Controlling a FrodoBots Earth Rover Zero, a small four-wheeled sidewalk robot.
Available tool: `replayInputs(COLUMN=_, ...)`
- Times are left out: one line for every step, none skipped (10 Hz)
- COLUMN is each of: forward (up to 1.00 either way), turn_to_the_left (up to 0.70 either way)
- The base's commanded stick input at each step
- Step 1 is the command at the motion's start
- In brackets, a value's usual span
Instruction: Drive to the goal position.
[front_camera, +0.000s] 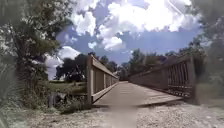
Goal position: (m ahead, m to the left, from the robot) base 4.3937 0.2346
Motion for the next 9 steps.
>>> replayInputs(forward=0.00, turn_to_the_left=0.00)
replayInputs(forward=0.00, turn_to_the_left=0.00)
replayInputs(forward=0.00, turn_to_the_left=0.00)
replayInputs(forward=0.00, turn_to_the_left=0.41)
replayInputs(forward=0.00, turn_to_the_left=0.70)
replayInputs(forward=0.00, turn_to_the_left=0.70)
replayInputs(forward=0.00, turn_to_the_left=0.70)
replayInputs(forward=0.00, turn_to_the_left=0.70)
replayInputs(forward=0.00, turn_to_the_left=0.70)
